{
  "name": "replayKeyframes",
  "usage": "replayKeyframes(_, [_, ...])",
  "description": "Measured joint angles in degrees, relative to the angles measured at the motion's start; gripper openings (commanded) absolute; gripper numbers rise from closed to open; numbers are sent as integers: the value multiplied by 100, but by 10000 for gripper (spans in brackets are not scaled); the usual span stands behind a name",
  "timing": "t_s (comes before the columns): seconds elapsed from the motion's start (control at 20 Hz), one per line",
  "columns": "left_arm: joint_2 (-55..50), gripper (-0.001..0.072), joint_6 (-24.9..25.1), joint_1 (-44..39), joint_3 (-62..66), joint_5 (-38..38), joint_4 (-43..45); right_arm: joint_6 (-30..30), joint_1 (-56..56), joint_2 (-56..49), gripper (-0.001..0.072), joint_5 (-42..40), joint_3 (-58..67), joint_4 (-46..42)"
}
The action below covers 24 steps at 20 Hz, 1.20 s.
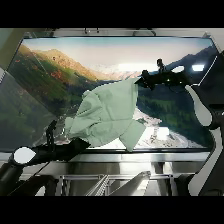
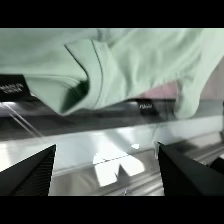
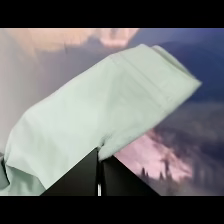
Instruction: Fold the shirts.
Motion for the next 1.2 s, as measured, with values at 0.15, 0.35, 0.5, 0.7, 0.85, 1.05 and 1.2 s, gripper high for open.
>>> replayKeyframes(0.15, [-588, 717, -26, -179, 74, 238, -68, 0, 0, 0, 22, -2, 0, 39])
replayKeyframes(0.35, [-1539, 636, -50, -896, 479, 708, -138, 0, 0, 0, 22, -2, 0, 63])
replayKeyframes(0.5, [-2247, 400, -52, -1379, 835, 1152, -101, 0, 0, 0, 22, 13, 0, 76])
replayKeyframes(0.7, [-2929, 9, -37, -1309, 1091, 1294, 107, -92, 0, 50, 22, 127, 0, 76])
replayKeyframes(0.85, [-2962, 19, 175, -901, 1139, 1401, 195, -179, -35, 190, 21, 201, 0, 74])
replayKeyframes(1.05, [-1735, 19, 483, 94, 1399, 1211, 518, -354, -304, 734, 21, 693, -4, 57])
replayKeyframes(1.2, [-131, 27, 610, 1222, 2107, 820, 601, -542, -640, 1641, 21, 1082, -2, 79])
